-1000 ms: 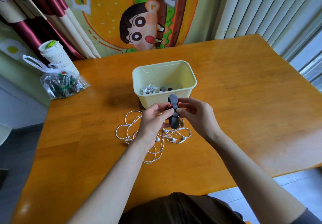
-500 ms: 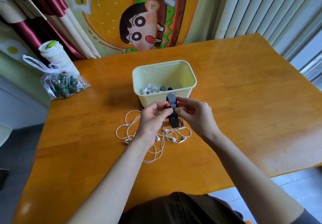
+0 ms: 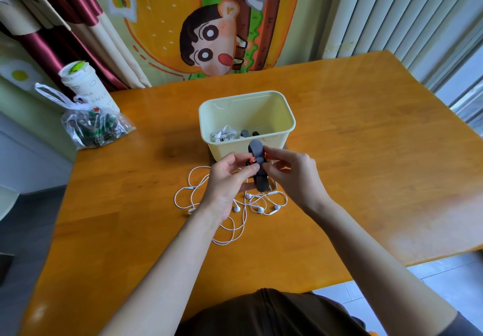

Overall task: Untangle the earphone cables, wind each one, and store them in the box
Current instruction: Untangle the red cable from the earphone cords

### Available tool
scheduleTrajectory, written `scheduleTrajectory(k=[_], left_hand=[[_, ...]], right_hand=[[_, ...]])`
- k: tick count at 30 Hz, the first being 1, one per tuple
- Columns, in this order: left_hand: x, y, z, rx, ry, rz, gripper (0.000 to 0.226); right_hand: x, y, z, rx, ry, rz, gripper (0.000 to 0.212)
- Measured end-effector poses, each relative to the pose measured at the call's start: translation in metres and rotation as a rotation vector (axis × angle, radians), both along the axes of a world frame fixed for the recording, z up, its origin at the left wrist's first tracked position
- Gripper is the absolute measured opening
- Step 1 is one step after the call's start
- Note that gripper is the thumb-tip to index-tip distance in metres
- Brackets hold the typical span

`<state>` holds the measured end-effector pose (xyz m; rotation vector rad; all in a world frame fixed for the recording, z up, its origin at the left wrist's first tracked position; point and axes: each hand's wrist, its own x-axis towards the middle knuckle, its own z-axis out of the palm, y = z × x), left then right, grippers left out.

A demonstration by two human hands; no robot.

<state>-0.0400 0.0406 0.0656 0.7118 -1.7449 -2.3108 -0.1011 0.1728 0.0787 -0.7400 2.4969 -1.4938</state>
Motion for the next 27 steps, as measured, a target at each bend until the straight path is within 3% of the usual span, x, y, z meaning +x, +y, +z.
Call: scheduleTrajectory(k=[13,17,22,27], left_hand=[[-0.005,-0.001,-0.006,-0.017,-0.031,0.023,0.016],[-0.010,0.000,0.001,0.025,-0.003,-0.007,0.018],[-0.013,0.002,0.003,0.016,-0.018,-0.001,0.018],[-0.011,0.005,0.000,0.016,-0.044,0.010,0.017]], right_hand=[[0.005,-0.011,-0.008,-0.080,-0.022,-0.059,0.029],[0.003,-0.013,-0.011,-0.131,-0.029,-0.161,0.014],[0.000,-0.011,-0.010,-0.070,0.011,-0.176,0.001],[-0.003,-0.011,-0.010,0.002,-0.033,-0.165,0.003]])
